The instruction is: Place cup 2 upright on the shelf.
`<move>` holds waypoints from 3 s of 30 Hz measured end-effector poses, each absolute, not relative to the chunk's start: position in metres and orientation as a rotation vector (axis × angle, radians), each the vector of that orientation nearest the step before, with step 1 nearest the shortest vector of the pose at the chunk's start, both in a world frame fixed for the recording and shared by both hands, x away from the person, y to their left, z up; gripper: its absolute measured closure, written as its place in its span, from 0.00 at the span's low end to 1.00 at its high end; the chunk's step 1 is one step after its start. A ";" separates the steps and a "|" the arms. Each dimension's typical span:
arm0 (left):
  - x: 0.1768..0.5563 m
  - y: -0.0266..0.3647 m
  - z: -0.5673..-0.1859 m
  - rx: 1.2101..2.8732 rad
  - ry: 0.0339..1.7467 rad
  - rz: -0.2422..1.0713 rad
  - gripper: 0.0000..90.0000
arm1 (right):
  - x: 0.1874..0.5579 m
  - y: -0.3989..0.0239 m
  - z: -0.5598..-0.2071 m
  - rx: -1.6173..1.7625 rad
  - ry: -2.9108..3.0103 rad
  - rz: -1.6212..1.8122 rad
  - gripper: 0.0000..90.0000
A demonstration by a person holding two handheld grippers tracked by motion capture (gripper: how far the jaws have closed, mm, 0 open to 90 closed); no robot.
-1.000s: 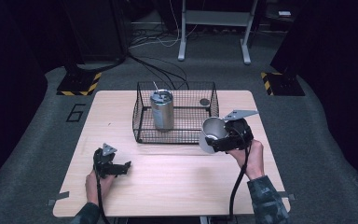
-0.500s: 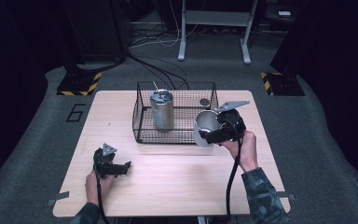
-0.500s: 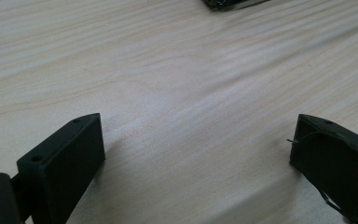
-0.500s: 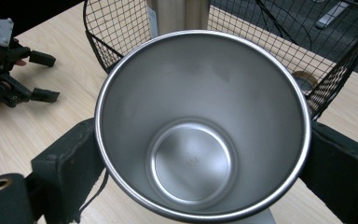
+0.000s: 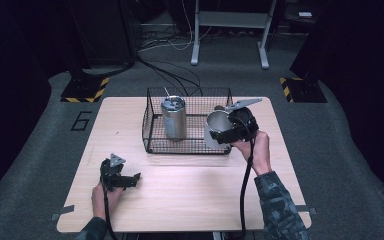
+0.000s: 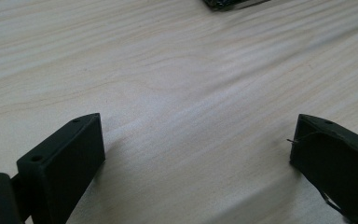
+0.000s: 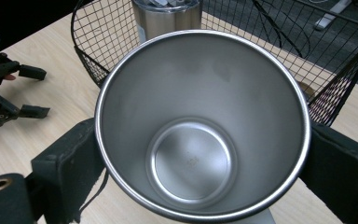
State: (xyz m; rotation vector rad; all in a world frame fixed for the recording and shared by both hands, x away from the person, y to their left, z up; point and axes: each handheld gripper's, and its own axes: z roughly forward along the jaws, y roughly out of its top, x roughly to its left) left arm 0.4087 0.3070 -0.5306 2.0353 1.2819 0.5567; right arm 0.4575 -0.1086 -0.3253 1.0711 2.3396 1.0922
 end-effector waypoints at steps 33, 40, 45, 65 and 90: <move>0.409 0.307 -0.531 2.032 1.282 0.564 0.03 | 0.497 -0.088 -0.297 1.086 2.344 1.020 0.07; 0.409 0.307 -0.531 2.032 1.282 0.565 0.03 | 0.509 -0.079 -0.296 1.079 2.355 0.974 0.07; 0.409 0.307 -0.531 2.032 1.282 0.564 0.03 | 0.516 -0.074 -0.296 1.068 2.354 0.950 0.07; 0.409 0.307 -0.531 2.044 1.277 0.564 0.03 | 0.555 -0.060 -0.309 1.144 2.353 0.880 0.07; 0.409 0.306 -0.531 2.031 1.282 0.564 0.03 | 0.589 -0.045 -0.351 1.271 2.389 0.766 0.07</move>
